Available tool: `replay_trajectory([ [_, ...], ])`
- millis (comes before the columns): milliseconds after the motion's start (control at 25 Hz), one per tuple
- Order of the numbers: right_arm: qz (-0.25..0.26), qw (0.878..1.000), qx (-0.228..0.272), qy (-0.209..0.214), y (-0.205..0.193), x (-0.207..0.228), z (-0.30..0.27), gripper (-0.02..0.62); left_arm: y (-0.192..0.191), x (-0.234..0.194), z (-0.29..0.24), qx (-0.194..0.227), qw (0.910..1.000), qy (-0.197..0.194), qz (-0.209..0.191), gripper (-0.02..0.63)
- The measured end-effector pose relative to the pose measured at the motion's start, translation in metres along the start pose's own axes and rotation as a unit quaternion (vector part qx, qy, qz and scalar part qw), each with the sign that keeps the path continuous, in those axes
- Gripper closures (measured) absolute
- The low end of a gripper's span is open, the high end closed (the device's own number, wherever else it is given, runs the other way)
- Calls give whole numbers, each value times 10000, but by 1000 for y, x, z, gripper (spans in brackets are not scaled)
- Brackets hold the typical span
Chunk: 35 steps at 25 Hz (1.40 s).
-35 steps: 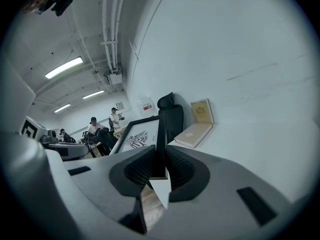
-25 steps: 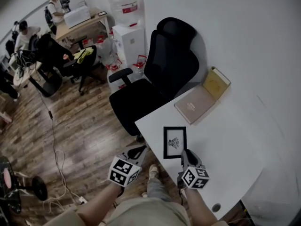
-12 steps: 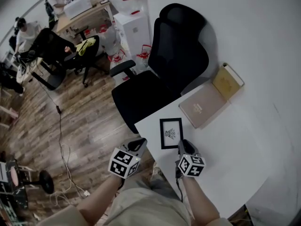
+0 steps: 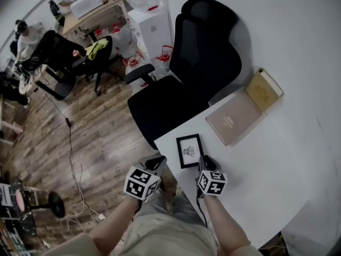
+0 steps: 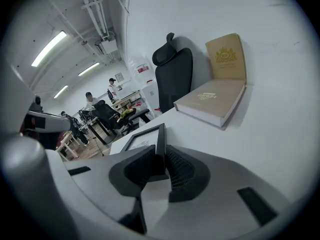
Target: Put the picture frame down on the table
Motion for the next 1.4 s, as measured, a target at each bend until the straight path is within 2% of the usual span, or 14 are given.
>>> replay_trajectory([
  [480,45,9979,-504,-412,-17,-7,-34,511,-12,-25,-1,-211,9995,-245,37,584],
  [760,354,9937,-710,-789,-16,-7,-35,508,-14,-39,1,-233,9991,-342,19,584],
  [880,492,9928,-594,-914,-10,-12,-26,499,-13,-43,4,-231,9989,-409,-17,584],
  [1120,629,9963,80,-580,34,-45,-5,553,10,-54,19,2,9988,-481,-69,584],
  [1400,961,9908,931,226,108,-123,34,572,57,-70,64,634,9961,-564,-246,584],
])
Point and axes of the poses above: the fingertips, and each gripper's own axes: z backward along the fingers, x to its right, y out of its top, the point moved 2 cm from there along z, backward along the fingers, and after that the axes turned 11 degrees about y, right-handed, at the moved point
